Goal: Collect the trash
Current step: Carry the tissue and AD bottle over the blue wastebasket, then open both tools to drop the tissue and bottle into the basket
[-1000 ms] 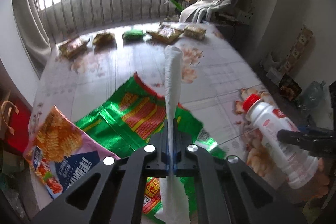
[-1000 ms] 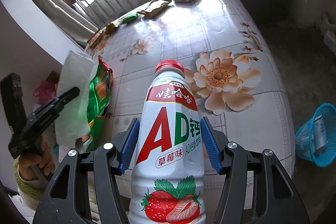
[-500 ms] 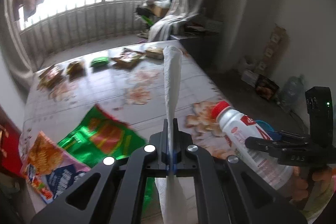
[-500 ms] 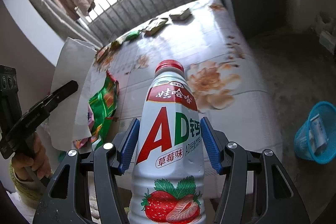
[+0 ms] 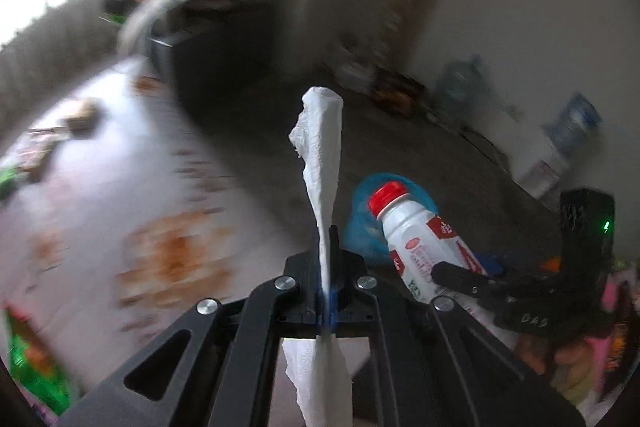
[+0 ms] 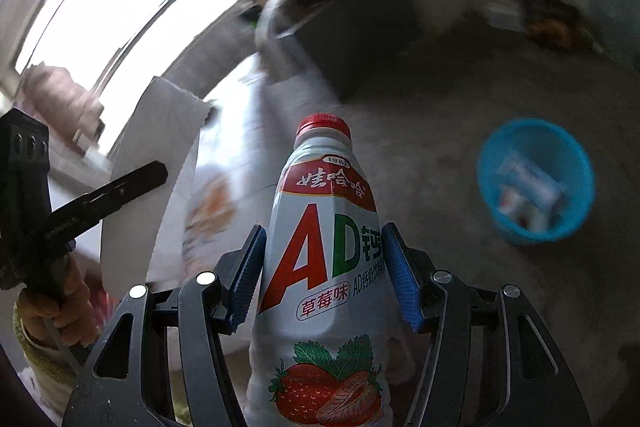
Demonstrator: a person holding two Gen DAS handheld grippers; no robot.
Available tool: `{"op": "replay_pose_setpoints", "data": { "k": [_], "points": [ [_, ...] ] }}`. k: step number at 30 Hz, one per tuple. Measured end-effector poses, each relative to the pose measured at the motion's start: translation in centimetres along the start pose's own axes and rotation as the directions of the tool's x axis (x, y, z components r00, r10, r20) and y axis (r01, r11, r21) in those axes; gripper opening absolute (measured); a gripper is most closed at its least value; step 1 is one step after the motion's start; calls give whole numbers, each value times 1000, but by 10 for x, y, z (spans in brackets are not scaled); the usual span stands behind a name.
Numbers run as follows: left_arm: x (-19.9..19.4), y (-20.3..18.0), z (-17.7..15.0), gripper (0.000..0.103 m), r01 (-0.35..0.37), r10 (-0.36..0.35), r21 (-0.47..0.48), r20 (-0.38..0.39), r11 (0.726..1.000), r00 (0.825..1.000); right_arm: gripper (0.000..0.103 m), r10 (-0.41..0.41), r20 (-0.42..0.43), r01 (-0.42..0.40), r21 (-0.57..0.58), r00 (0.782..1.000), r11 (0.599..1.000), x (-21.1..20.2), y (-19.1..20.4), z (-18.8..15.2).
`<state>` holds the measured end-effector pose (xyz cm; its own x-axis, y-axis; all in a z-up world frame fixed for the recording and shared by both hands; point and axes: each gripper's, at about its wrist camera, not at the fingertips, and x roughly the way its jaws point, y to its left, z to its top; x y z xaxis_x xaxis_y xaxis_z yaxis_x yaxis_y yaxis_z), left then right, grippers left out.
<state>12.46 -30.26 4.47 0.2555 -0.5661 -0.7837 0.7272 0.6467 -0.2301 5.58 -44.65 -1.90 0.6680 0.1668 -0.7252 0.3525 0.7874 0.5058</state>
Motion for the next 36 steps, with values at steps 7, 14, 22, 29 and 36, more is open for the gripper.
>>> {"op": "replay_pose_setpoints", "data": {
  "k": [7,14,22,29,36],
  "points": [
    [149,-82,42,2,172,-157,41,-244,984,957,56,-178,25,158,357,984,921,-7,-137,5],
    [268,-136,68,2,202,-166,53,-389,978,906,57,-193,-20,170,566,981,807,42,-224,26],
    [299,-122,79,85,101,-132,-105,-356,989,925,72,-118,-29,95,791,993,605,104,-297,12],
    [261,-110,71,85,94,-107,-56,-337,994,936,72,-129,-28,106,746,991,657,91,-272,-20],
    [179,-119,53,85,173,-160,24,-276,985,948,72,-177,-45,162,666,983,728,58,-234,-44]
  ]
}}
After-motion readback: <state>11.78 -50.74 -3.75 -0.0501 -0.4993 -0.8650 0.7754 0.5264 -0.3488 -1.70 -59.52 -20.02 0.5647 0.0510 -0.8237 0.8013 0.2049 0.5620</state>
